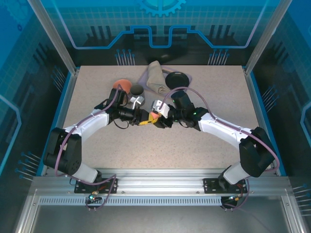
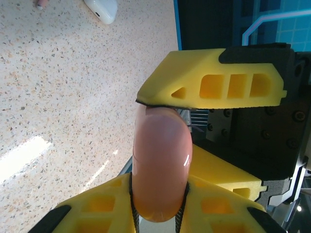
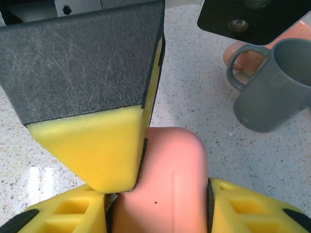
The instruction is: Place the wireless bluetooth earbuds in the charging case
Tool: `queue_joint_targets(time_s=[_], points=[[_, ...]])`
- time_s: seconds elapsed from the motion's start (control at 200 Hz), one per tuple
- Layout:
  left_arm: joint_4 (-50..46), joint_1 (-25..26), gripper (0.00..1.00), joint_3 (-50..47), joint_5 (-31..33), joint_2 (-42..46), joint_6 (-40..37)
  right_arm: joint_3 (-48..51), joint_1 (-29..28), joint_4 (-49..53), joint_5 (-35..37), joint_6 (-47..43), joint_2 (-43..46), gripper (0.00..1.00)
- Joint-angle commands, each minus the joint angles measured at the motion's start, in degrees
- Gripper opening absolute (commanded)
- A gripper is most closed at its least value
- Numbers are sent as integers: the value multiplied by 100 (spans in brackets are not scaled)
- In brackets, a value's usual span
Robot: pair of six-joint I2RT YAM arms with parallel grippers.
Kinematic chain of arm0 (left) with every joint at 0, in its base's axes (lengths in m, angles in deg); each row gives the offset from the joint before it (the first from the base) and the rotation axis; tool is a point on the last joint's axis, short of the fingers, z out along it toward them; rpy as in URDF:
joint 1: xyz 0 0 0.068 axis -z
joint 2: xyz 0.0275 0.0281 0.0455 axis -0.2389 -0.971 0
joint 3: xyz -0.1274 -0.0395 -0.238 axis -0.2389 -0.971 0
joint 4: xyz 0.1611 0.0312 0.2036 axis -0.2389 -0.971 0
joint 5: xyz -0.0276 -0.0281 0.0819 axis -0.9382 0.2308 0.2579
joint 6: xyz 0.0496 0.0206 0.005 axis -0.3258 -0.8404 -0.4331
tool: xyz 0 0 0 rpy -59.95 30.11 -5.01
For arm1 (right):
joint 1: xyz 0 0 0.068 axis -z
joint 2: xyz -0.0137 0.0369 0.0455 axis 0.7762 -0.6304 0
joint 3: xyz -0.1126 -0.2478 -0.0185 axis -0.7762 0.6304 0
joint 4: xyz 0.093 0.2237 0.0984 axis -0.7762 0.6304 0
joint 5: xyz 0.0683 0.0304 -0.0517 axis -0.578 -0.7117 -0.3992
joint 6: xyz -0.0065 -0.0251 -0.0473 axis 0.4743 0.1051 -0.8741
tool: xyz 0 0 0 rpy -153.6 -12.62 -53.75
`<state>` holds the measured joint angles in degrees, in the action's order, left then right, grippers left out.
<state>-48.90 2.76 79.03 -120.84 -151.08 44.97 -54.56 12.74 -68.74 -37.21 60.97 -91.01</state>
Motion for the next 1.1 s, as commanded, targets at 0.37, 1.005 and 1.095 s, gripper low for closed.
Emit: queue_joint_targets(time_s=[0.37,1.005,1.095], points=[[9,221,36,346,-14,217,-435,-327,-23,249,-605,-105,-106,43],[13,218,17,397,94,320,-608,-331,77,338,-462,39,-30,57],[88,225,15,356,225,491,-850,-183,140,244,-436,62,245,69]])
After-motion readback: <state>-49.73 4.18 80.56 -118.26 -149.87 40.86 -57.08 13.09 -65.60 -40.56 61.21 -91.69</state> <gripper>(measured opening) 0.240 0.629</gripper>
